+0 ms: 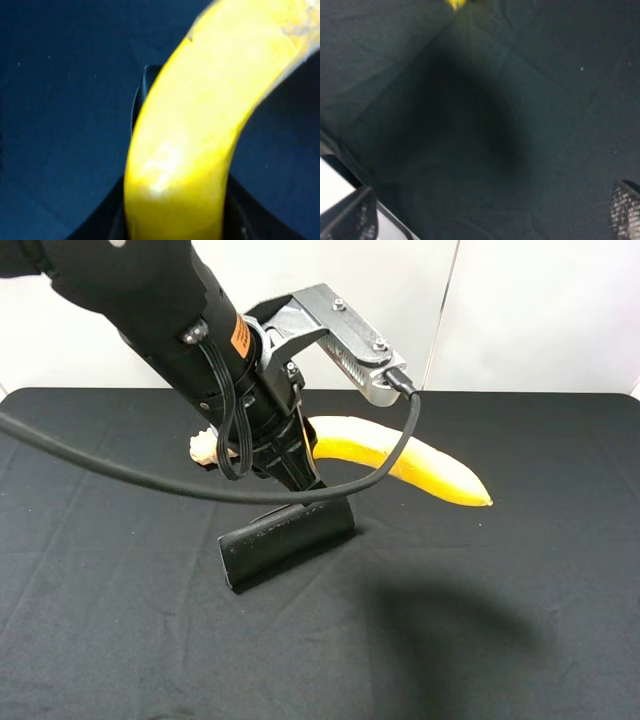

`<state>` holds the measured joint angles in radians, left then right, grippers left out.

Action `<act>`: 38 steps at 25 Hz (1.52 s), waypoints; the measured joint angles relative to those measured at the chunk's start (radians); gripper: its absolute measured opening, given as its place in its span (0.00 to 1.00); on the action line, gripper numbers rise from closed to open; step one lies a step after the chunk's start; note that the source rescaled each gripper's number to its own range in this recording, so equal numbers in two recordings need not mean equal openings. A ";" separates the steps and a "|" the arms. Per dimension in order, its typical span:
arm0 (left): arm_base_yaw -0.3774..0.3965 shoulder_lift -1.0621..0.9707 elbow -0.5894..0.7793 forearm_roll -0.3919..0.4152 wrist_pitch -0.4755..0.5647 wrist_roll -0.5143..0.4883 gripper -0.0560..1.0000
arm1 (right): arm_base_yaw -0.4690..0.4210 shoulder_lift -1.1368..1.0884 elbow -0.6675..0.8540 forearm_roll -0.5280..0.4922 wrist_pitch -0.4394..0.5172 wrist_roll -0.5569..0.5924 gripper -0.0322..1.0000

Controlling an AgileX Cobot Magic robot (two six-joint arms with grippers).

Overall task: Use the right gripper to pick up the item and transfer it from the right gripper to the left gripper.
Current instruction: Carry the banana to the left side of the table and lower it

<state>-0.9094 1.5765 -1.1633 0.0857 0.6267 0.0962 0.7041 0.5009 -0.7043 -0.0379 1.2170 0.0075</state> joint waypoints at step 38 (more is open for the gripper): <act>0.000 0.000 0.000 -0.001 -0.010 0.000 0.05 | -0.081 -0.396 0.209 0.000 -0.191 0.051 1.00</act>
<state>-0.9094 1.5765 -1.1633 0.0848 0.6170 0.0962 0.6234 0.1053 -0.4949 -0.0382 1.0263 0.0582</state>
